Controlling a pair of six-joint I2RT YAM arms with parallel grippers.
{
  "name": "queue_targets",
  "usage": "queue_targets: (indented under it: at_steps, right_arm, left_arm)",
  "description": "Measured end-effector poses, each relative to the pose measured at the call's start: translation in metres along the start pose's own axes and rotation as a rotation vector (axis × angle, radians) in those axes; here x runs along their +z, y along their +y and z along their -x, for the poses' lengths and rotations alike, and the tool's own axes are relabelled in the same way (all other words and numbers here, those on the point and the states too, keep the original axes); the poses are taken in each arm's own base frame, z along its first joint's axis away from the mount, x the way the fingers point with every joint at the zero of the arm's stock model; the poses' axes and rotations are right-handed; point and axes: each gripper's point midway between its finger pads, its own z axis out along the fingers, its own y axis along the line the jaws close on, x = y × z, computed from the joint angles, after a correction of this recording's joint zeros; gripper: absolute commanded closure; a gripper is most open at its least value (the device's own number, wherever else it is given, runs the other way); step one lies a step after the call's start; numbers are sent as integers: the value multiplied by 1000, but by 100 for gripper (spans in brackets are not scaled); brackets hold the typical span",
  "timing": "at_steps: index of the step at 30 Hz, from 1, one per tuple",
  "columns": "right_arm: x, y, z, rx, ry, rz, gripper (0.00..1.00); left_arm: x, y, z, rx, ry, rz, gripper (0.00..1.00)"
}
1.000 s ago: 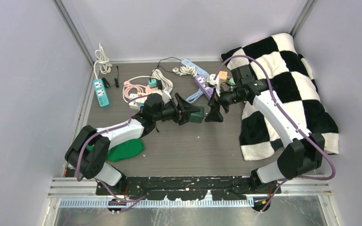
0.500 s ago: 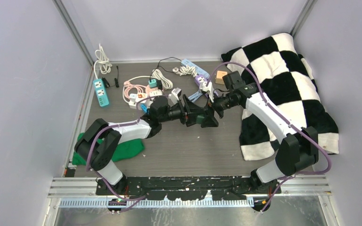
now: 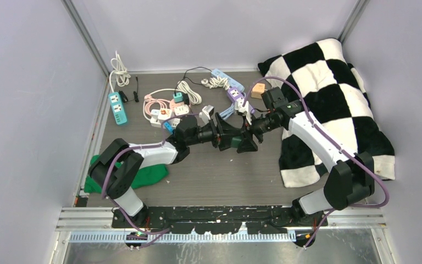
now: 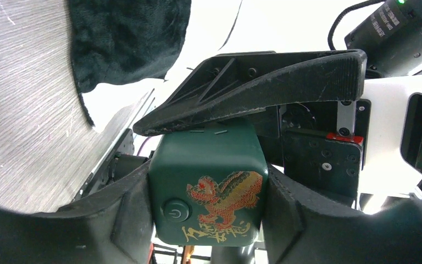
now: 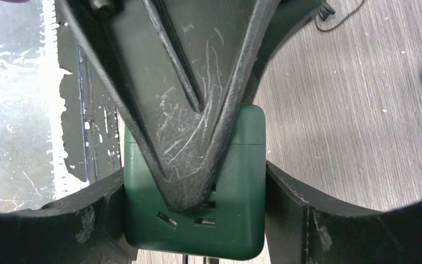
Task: Pull the plug off the socket
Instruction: Place the plug at the center of the board.
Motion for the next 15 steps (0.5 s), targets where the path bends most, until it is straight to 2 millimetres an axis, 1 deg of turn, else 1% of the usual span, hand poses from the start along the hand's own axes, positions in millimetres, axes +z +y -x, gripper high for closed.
queue_targets:
  at_steps: [1,3,6,10,15]
  right_arm:
    - [0,1,0,0,1,2,99]
    - [-1,2,0,0,-7,12,99]
    - [-2,3,0,2,-20,24,99]
    - [-9,4,-4,35,-47,42,99]
    - [-17,2,-9,69,-73,44,99]
  left_arm:
    - [0,0,0,-2,1,0,2]
    - [0,1,-1,-1,2,-2,0]
    - [-1,6,-2,-5,1,13,0]
    - [-4,11,-2,2,-1,35,0]
    - [-10,6,1,45,-23,37,0]
